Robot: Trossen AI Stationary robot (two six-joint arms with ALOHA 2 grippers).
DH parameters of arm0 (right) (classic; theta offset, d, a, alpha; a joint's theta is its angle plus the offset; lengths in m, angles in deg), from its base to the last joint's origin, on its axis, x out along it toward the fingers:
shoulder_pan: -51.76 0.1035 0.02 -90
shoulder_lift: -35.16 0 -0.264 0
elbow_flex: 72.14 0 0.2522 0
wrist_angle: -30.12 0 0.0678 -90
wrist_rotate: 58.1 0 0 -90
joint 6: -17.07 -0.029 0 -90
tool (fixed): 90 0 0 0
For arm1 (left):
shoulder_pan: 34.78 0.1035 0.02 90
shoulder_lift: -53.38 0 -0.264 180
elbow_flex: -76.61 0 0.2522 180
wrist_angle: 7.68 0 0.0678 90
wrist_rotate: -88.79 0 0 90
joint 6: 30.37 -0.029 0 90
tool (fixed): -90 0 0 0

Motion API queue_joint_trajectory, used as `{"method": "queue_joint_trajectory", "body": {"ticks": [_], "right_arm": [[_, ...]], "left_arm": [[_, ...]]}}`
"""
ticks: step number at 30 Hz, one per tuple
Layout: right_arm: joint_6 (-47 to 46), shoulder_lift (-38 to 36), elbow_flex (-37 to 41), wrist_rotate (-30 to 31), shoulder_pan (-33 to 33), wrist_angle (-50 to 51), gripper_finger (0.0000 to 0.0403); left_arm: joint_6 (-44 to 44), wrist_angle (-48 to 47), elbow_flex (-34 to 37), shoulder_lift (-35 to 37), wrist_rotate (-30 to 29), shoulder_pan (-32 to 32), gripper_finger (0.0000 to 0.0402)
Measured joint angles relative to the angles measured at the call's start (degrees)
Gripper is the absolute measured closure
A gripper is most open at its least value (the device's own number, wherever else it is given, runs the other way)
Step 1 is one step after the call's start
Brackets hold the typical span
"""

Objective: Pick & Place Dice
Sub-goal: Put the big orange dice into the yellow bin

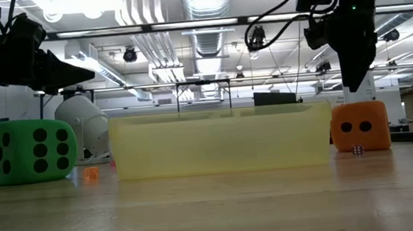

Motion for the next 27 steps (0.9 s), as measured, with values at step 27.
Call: {"method": "queue_joint_trajectory", "body": {"ticks": [27], "right_arm": [[4.7, 0.0, 6.1, -5.1, -3.4, -6.1, 0.0003]], "left_arm": [[0.0, 0.0, 0.0, 0.0, 0.0, 0.0, 0.0394]]}}
